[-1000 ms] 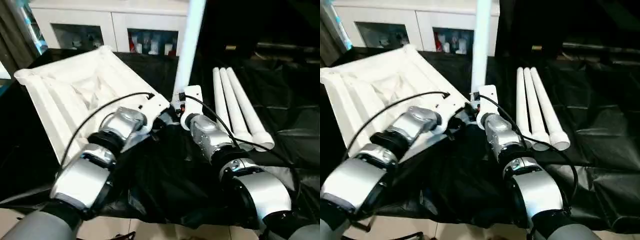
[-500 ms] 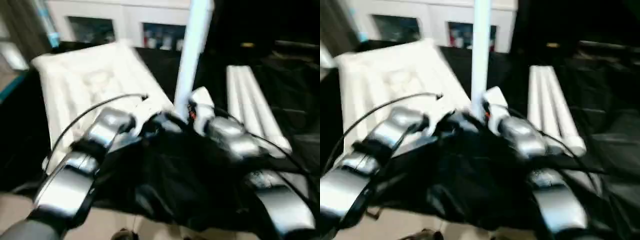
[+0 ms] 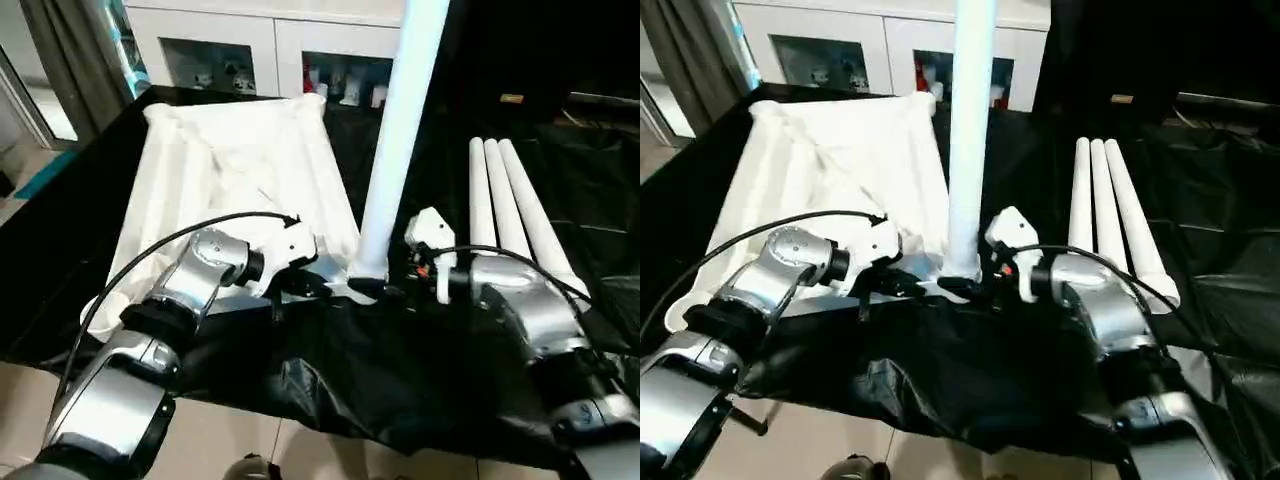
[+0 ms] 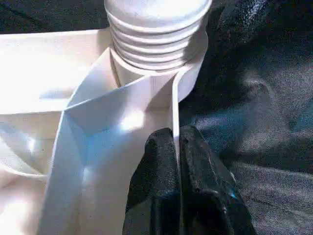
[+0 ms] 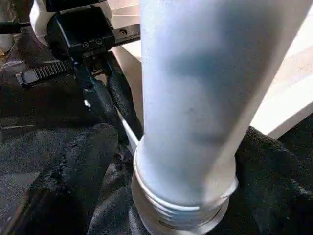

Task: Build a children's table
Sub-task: Rotate leg to tighten

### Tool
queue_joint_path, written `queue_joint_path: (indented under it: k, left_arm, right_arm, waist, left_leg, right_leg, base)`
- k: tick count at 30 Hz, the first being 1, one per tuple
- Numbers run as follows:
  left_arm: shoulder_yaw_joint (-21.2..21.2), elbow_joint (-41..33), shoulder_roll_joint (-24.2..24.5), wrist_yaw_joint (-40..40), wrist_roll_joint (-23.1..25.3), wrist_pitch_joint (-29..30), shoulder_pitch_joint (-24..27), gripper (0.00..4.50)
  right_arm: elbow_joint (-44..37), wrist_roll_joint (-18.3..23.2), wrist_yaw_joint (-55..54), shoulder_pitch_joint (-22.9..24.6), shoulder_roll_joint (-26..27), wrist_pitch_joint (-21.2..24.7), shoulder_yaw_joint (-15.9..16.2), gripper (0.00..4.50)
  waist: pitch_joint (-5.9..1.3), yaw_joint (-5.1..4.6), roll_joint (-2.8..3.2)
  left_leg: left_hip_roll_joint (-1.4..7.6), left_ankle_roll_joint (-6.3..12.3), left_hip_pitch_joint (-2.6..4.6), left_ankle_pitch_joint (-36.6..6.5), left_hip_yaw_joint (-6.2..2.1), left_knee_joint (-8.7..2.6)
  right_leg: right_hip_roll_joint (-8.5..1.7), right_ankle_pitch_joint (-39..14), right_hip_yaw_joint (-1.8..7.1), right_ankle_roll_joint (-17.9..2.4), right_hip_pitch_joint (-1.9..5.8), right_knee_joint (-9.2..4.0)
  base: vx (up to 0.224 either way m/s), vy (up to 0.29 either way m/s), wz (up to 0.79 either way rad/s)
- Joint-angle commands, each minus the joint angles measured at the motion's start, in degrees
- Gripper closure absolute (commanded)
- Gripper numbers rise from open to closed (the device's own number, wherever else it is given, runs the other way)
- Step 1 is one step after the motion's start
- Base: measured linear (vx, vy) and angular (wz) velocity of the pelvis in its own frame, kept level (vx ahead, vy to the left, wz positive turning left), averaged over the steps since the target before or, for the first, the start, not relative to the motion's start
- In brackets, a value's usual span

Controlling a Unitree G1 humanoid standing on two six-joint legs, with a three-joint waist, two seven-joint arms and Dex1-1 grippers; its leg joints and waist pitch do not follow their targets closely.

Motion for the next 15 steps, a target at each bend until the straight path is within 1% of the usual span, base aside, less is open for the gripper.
queue_joint_path:
  k: [1, 4, 8, 15]
  left_arm:
    - [2.02, -2.79, -1.65, 0.26, -3.60, -2.55, -0.25, 4.50]
    - [2.27, -3.00, -1.75, 0.40, -3.51, -2.64, 0.32, 4.50]
    - [2.73, -2.89, -1.80, 0.42, -3.64, -2.63, 0.90, 4.50]
    - [3.21, -3.25, -2.01, 0.49, -4.18, -2.21, 1.70, 4.50]
  right_arm:
    - [-1.61, 0.06, 0.76, 0.69, -0.05, 0.92, 1.15, 0.49]
    - [-1.92, 0.03, 0.36, 0.96, 0.02, 1.23, 1.09, 0.49]
    - [-1.75, -0.05, -0.78, 1.43, 0.34, 1.52, 0.83, 0.49]
    - [-0.40, -0.65, -2.84, 2.38, 1.25, 0.99, 0.56, 0.49]
  waist:
    - [-4.83, -0.28, -0.18]
    - [-4.86, -0.25, -0.10]
    - [-4.88, -0.26, 0.00]
    - [-4.98, -0.28, -0.01]
  left_leg:
    - [3.02, 3.82, 1.72, -5.63, -1.48, -3.70]
    - [2.97, 4.20, 1.68, -5.52, -1.48, -3.64]
    - [2.97, 4.23, 1.63, -5.63, -1.52, -3.64]
    - [2.90, 4.38, 1.64, -5.04, -1.50, -3.55]
  right_leg:
    - [-5.05, 1.23, 2.92, -14.49, 3.12, -3.51]
    - [-5.02, 1.93, 2.88, -14.61, 3.12, -3.43]
    - [-5.03, 1.27, 2.83, -14.38, 3.14, -3.51]
    - [-5.01, 1.57, 2.81, -14.30, 3.12, -3.41]
  base:
    - [0.000, 0.000, 0.00]
    - [0.000, 0.000, 0.00]
    - [0.000, 0.000, 0.00]
    - [0.000, 0.000, 0.00]
